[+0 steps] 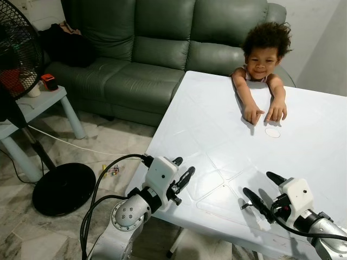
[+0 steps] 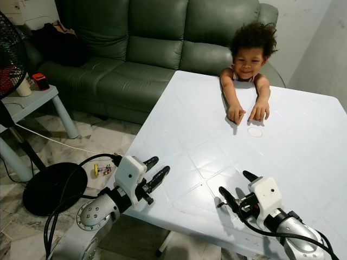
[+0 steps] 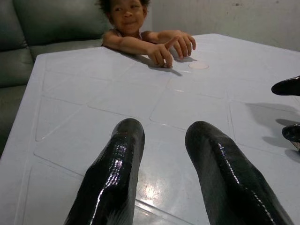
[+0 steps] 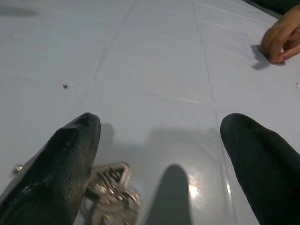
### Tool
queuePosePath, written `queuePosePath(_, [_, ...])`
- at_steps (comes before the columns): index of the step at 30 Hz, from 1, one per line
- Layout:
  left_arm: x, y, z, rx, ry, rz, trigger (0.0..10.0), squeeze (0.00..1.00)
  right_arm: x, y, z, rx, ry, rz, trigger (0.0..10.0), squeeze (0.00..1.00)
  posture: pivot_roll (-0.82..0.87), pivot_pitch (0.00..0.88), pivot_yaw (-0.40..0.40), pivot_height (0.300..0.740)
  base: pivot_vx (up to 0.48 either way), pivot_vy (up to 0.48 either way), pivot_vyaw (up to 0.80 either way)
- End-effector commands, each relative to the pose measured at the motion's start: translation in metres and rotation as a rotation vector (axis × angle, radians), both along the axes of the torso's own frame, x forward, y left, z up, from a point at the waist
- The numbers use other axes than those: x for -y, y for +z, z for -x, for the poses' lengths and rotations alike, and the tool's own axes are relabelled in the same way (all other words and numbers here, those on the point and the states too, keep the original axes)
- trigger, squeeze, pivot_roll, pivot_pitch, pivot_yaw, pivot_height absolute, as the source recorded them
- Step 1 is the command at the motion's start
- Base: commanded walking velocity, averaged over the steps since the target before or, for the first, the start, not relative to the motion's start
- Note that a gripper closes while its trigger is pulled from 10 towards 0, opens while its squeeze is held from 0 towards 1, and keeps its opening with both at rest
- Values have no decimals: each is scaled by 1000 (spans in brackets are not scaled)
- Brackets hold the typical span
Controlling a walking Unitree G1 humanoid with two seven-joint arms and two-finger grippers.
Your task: Hang keys on a hook
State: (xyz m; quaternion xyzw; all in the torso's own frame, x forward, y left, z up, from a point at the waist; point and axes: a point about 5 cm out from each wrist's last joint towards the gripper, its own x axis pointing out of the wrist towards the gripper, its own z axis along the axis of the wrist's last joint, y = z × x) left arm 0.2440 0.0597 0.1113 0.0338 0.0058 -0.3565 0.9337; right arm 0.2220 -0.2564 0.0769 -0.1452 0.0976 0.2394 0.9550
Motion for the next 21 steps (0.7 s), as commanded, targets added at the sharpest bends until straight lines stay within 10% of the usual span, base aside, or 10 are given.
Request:
queuePosePath(1, [2,3,-1,13,-7,3,10000,0,4,3,-3,5,17,29,10000,0,44,0,-40,740,0,0,0])
queuePosePath(14, [1,4,1,10,8,13,10000,0,20,-12,4,-176,143,89,9216,0,48,0,-41,740,0,0,0])
queuePosePath(18, [1,4,1,9,13,17,10000,0,22,-14,5,-195,148,72,6314,0,50,0,-43,740,0,0,0])
queuePosePath(20, [1,4,2,9,16,19,10000,0,24,-13,3,-185,140,58,0,0,51,0,-43,740,0,0,0])
queuePosePath(21, [1,4,2,9,16,19,10000,0,24,-13,3,-185,140,58,0,0,51,0,-43,740,0,0,0])
